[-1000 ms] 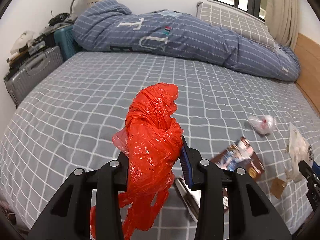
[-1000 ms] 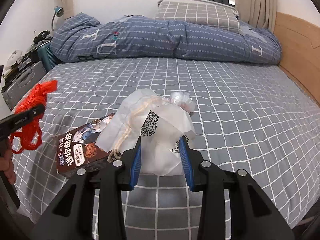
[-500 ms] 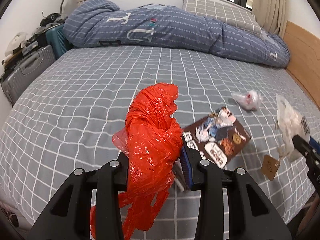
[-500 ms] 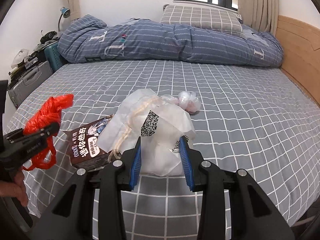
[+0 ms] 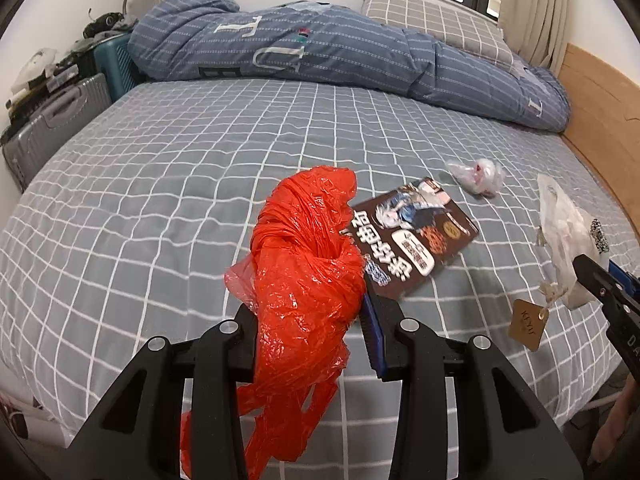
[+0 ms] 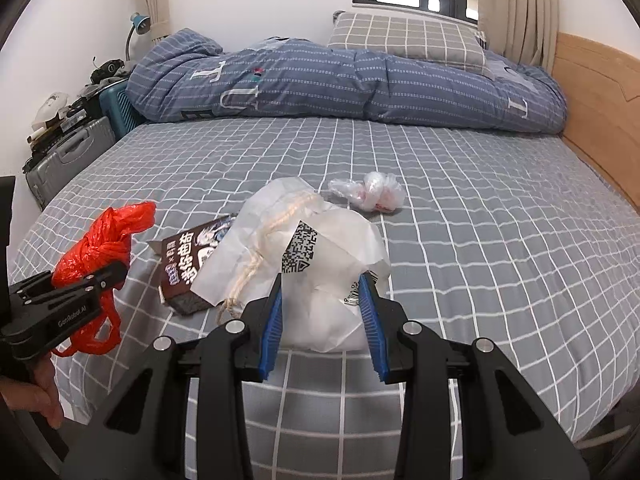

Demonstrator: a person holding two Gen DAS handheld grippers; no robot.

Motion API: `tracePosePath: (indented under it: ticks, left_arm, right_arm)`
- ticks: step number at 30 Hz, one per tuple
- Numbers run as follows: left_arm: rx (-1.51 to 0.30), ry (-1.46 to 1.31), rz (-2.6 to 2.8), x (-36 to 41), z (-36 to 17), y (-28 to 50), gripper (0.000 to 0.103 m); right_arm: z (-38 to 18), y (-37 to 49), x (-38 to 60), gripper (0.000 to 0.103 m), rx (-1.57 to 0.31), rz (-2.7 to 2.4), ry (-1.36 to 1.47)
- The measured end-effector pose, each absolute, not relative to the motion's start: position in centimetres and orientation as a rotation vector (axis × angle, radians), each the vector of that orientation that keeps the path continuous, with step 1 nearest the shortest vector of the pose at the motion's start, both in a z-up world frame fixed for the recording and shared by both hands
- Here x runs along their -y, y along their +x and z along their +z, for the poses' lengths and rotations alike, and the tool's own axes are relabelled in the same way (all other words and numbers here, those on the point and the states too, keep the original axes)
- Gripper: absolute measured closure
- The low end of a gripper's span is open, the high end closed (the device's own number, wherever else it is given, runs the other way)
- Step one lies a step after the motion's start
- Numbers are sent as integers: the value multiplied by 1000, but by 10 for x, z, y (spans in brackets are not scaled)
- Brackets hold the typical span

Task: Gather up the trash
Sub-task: 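Carry the red bag and white QR-code bag with both grippers over the black bin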

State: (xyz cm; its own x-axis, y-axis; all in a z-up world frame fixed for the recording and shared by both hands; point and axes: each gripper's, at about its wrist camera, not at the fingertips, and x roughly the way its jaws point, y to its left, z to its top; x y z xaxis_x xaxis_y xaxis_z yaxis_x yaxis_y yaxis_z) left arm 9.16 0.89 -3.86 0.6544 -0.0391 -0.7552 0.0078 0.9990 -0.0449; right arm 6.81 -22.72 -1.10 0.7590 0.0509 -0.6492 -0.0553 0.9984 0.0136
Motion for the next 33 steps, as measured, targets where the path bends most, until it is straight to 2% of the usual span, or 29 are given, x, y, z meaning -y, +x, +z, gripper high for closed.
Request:
tracePosePath:
  ticks: [33]
  left_arm:
    - [-849,-41,-37,-1,-40,-9,66]
  right_arm:
    - [-12,-15,217,68,-714,72,17]
